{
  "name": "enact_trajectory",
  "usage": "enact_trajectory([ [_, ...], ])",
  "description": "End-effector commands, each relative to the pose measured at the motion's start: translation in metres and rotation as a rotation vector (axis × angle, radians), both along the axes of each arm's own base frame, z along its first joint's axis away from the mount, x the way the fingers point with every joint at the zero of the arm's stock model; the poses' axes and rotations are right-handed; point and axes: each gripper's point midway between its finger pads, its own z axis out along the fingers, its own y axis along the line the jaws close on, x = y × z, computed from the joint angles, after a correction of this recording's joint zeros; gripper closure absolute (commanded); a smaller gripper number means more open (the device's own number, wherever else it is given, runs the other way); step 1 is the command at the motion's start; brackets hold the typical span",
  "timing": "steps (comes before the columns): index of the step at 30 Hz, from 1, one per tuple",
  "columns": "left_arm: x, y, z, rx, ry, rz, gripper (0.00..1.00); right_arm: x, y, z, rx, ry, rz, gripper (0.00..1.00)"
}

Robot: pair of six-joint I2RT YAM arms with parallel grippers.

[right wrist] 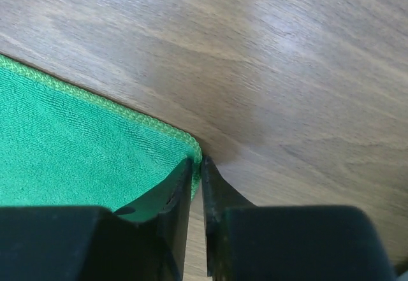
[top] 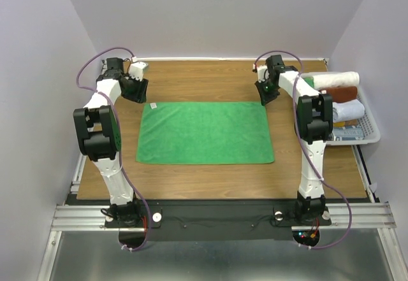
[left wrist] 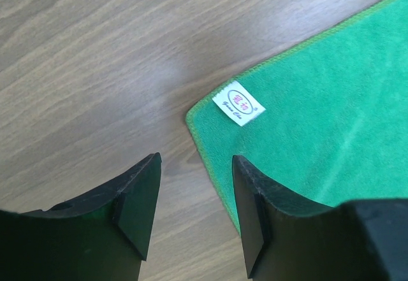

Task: Roll the towels
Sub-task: Fold the towel

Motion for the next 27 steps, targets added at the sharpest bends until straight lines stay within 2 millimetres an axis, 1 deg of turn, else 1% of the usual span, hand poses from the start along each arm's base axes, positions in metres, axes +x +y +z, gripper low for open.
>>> enact_trajectory([
  [1, 0.018, 0.008, 0.015, 0.012, -0.045, 0.026, 0.41, -0.015, 0.011, -0.026, -0.036, 0.055, 0.021, 0.85],
  [2, 0.020, 0.008, 0.013, 0.008, -0.042, 0.025, 0.41, -0.015, 0.011, -0.025, -0.035, 0.052, 0.020, 0.90],
  [8, 0.021, 0.001, 0.001, -0.026, -0.008, -0.013, 0.41, -0.015, 0.013, -0.015, -0.027, 0.034, 0.035, 0.99],
  [9, 0.020, -0.001, -0.006, -0.034, 0.011, -0.020, 0.41, -0.015, 0.014, -0.014, -0.021, 0.034, 0.037, 0.99],
  [11, 0.023, -0.003, -0.008, -0.046, 0.016, -0.024, 0.43, -0.015, 0.015, -0.012, -0.015, 0.031, 0.041, 0.99],
  [13, 0.024, -0.004, -0.015, -0.057, 0.030, -0.027, 0.44, -0.016, 0.015, -0.012, -0.012, 0.034, 0.039, 0.99],
  [14, 0.026, -0.004, -0.018, -0.060, 0.032, -0.028, 0.46, -0.016, 0.016, -0.012, -0.011, 0.034, 0.043, 0.99],
  [17, 0.026, -0.006, -0.024, -0.068, 0.043, -0.029, 0.48, -0.015, 0.017, -0.011, -0.008, 0.030, 0.042, 0.99],
  [18, 0.025, -0.005, -0.029, -0.068, 0.054, -0.029, 0.50, -0.014, 0.017, -0.010, -0.008, 0.026, 0.044, 0.99],
  [23, 0.027, -0.001, -0.037, -0.044, 0.057, -0.020, 0.51, -0.013, 0.016, -0.010, -0.009, 0.025, 0.041, 0.99],
  [27, 0.027, 0.001, -0.050, -0.033, 0.074, -0.013, 0.51, -0.012, 0.016, -0.011, -0.012, 0.026, 0.040, 0.99],
])
